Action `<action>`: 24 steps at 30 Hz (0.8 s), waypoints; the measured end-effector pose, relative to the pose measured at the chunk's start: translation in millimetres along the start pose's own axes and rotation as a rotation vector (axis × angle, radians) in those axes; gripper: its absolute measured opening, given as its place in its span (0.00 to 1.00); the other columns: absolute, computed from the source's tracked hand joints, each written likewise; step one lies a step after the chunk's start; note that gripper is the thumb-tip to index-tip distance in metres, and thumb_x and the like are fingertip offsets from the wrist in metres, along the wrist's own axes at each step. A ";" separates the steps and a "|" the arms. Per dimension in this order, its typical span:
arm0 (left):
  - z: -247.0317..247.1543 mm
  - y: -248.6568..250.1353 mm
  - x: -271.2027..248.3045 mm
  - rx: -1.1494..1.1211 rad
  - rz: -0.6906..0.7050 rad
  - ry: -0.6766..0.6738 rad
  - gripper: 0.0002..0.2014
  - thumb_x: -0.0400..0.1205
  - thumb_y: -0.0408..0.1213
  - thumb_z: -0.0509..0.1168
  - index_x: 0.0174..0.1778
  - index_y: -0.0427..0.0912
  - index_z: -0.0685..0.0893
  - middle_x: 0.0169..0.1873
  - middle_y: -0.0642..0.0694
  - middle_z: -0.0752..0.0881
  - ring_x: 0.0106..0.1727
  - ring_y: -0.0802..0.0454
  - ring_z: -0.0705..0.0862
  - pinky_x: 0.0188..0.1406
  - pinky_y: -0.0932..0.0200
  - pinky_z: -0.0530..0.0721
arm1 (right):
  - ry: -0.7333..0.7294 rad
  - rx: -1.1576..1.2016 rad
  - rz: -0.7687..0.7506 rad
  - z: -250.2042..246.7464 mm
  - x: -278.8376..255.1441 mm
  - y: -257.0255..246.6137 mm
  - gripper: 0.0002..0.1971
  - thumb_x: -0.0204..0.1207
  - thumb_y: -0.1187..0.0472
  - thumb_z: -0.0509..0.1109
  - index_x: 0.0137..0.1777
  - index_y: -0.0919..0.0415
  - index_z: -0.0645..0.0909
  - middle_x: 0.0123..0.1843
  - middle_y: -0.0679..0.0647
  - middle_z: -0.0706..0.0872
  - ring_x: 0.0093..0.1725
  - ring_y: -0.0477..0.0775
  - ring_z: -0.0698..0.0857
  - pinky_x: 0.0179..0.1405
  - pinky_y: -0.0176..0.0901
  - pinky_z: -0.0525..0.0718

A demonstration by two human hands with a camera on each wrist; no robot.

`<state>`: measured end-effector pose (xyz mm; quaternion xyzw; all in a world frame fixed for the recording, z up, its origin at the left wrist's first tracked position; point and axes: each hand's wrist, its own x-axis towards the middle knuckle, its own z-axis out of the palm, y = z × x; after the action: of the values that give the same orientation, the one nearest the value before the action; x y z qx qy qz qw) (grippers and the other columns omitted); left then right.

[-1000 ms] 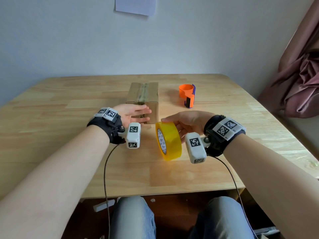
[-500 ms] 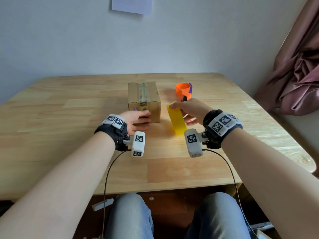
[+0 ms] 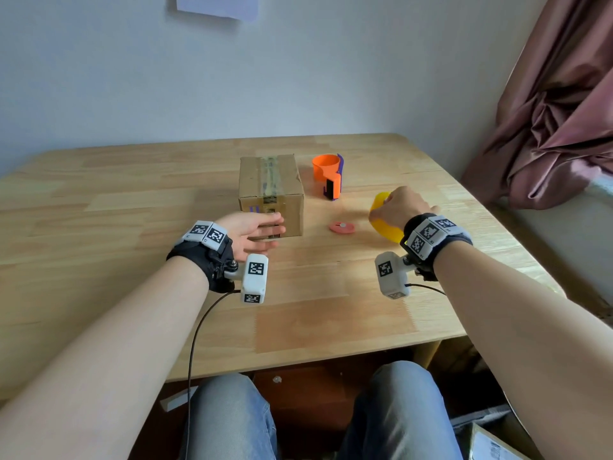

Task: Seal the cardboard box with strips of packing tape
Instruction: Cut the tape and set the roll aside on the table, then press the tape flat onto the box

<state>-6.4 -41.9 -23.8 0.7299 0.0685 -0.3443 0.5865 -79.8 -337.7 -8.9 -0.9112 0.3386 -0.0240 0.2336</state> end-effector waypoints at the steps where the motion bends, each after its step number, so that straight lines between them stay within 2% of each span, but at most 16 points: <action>1: 2.5 0.1 0.5 0.002 -0.001 -0.002 0.10 0.81 0.52 0.75 0.53 0.52 0.92 0.52 0.55 0.96 0.52 0.48 0.91 0.50 0.51 0.83 | -0.002 -0.013 0.006 1.6 1.5 3.3 0.26 0.64 0.44 0.80 0.60 0.55 0.83 0.51 0.55 0.88 0.52 0.64 0.84 0.83 0.67 0.59; 3: 4.8 -0.8 1.2 -0.002 0.002 -0.009 0.09 0.81 0.52 0.75 0.52 0.52 0.92 0.51 0.55 0.96 0.52 0.48 0.91 0.51 0.51 0.83 | -0.005 -0.031 0.014 5.9 3.2 6.8 0.26 0.65 0.45 0.81 0.60 0.54 0.82 0.52 0.56 0.89 0.57 0.65 0.86 0.84 0.67 0.56; 5: 4.4 -3.1 2.4 -0.013 0.003 -0.010 0.10 0.81 0.52 0.75 0.53 0.53 0.92 0.52 0.55 0.96 0.53 0.48 0.91 0.53 0.50 0.83 | -0.024 -0.062 0.012 11.7 4.3 7.9 0.27 0.64 0.44 0.82 0.60 0.54 0.81 0.51 0.56 0.89 0.56 0.64 0.87 0.83 0.68 0.55; 9: 2.3 -6.2 0.2 -0.006 0.011 -0.010 0.11 0.80 0.52 0.76 0.54 0.52 0.92 0.53 0.54 0.96 0.51 0.49 0.91 0.44 0.55 0.83 | -0.108 -0.152 0.001 18.9 4.1 6.0 0.32 0.64 0.41 0.83 0.63 0.57 0.79 0.51 0.56 0.88 0.57 0.64 0.85 0.82 0.70 0.57; 10: 1.6 -6.5 -0.7 0.000 0.014 -0.011 0.12 0.80 0.52 0.77 0.54 0.52 0.92 0.53 0.54 0.96 0.50 0.49 0.91 0.43 0.56 0.83 | -0.116 -0.168 0.006 18.7 3.1 3.3 0.35 0.65 0.39 0.82 0.66 0.58 0.78 0.54 0.58 0.87 0.60 0.65 0.84 0.81 0.69 0.59; 12: 0.3 -7.6 -1.9 0.009 0.024 -0.014 0.12 0.80 0.52 0.77 0.56 0.51 0.92 0.53 0.53 0.96 0.49 0.49 0.91 0.41 0.57 0.82 | -0.028 -0.170 -0.021 17.9 2.1 -6.4 0.43 0.68 0.37 0.78 0.78 0.59 0.71 0.70 0.62 0.81 0.73 0.69 0.77 0.78 0.68 0.62; 13: -0.4 -8.2 -1.9 0.012 0.030 -0.015 0.13 0.80 0.52 0.77 0.56 0.51 0.92 0.53 0.52 0.96 0.49 0.48 0.91 0.40 0.57 0.82 | 0.048 -0.138 -0.084 17.6 1.2 -14.4 0.41 0.71 0.38 0.76 0.79 0.58 0.68 0.76 0.62 0.76 0.77 0.70 0.72 0.77 0.68 0.64; 14: -0.7 -8.7 -1.9 0.013 0.037 -0.015 0.13 0.80 0.51 0.77 0.56 0.50 0.92 0.54 0.51 0.96 0.49 0.47 0.91 0.39 0.57 0.82 | 0.125 -0.067 -0.185 18.1 0.5 -24.3 0.37 0.73 0.40 0.73 0.78 0.55 0.70 0.78 0.60 0.74 0.77 0.70 0.70 0.76 0.67 0.66; 16: -0.7 -9.4 -1.7 0.006 0.054 -0.011 0.12 0.80 0.50 0.78 0.55 0.48 0.92 0.53 0.48 0.96 0.48 0.45 0.91 0.36 0.57 0.82 | 0.209 0.134 -0.471 20.4 -4.6 -49.3 0.25 0.76 0.43 0.72 0.71 0.49 0.79 0.74 0.53 0.78 0.73 0.66 0.73 0.73 0.62 0.71; 18: 0.3 -9.5 -1.3 -0.008 0.071 -0.001 0.11 0.80 0.48 0.78 0.52 0.48 0.92 0.53 0.46 0.96 0.47 0.46 0.91 0.33 0.58 0.80 | 0.172 0.245 -0.783 23.2 -13.2 -76.6 0.18 0.78 0.45 0.71 0.66 0.48 0.87 0.70 0.51 0.85 0.70 0.63 0.78 0.73 0.60 0.74; 20: 0.1 -10.2 0.8 -0.020 0.083 -0.001 0.09 0.80 0.48 0.77 0.52 0.49 0.92 0.53 0.48 0.96 0.46 0.47 0.91 0.35 0.59 0.80 | 0.060 0.244 -1.013 30.9 -21.7 -101.7 0.17 0.80 0.46 0.70 0.63 0.51 0.91 0.69 0.54 0.89 0.70 0.61 0.83 0.75 0.59 0.76; 22: -0.4 -11.3 1.8 -0.028 0.089 -0.011 0.10 0.81 0.49 0.77 0.54 0.49 0.91 0.51 0.51 0.96 0.47 0.48 0.91 0.37 0.59 0.82 | -0.053 0.176 -1.098 44.9 -25.8 -118.7 0.20 0.79 0.42 0.67 0.62 0.51 0.93 0.71 0.54 0.89 0.71 0.58 0.85 0.74 0.59 0.79; 24: -0.5 -11.7 2.3 -0.033 0.100 -0.007 0.11 0.81 0.49 0.76 0.55 0.49 0.91 0.50 0.51 0.96 0.48 0.48 0.91 0.38 0.58 0.83 | -0.126 0.106 -1.042 57.2 -22.9 -124.8 0.28 0.74 0.35 0.62 0.64 0.48 0.92 0.73 0.49 0.88 0.74 0.57 0.82 0.74 0.58 0.79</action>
<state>-10.4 -38.7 -34.6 0.7214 0.0353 -0.3160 0.6153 -10.3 -217.3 -2.0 -0.9452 -0.1757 -0.0994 0.2564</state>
